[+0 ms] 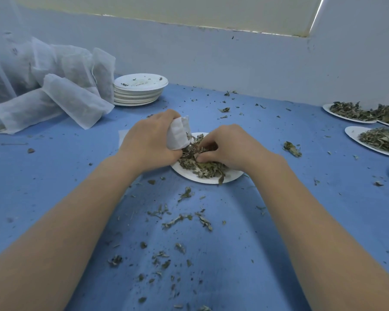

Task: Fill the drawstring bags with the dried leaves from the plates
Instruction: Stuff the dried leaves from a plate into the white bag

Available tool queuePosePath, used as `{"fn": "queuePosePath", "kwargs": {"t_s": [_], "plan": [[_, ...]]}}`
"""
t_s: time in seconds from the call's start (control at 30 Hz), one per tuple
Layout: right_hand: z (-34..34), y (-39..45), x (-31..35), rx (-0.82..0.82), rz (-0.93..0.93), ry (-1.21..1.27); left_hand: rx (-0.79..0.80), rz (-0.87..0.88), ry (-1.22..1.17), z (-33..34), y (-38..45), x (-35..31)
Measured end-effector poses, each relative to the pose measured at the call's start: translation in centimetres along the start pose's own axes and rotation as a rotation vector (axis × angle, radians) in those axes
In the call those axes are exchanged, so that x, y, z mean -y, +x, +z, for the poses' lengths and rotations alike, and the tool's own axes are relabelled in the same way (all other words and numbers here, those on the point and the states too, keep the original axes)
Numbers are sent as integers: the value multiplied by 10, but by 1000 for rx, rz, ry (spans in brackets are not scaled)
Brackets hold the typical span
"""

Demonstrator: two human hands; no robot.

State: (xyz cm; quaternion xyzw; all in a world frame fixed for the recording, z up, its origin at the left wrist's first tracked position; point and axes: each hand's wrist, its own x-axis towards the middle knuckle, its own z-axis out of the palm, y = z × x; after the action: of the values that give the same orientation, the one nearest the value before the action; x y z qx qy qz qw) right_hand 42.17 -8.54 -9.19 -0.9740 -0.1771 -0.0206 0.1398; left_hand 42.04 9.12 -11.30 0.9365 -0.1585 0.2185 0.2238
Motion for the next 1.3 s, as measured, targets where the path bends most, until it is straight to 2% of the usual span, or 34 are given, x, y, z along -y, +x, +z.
{"fn": "queuePosePath", "kwargs": {"t_s": [0.33, 0.73, 0.93, 1.03, 1.17, 1.3], "plan": [[-25, -4, -12, -201, 1, 117, -27, -34, 22, -9, 0, 1], [-17, -2, 11, -339, -122, 232, -32, 23, -17, 2, 1, -10], [-13, -3, 19, -218, -153, 166, -20, 18, -76, 6, 0, -13], [-16, -7, 17, -102, -143, 342, -27, 6, -89, 6, -1, -12], [-24, -13, 12, 82, -133, 721, -14, -24, -87, 6, 0, -10], [-23, -14, 4, 42, -197, 708, -24, -49, -118, 5, 1, -9]]}}
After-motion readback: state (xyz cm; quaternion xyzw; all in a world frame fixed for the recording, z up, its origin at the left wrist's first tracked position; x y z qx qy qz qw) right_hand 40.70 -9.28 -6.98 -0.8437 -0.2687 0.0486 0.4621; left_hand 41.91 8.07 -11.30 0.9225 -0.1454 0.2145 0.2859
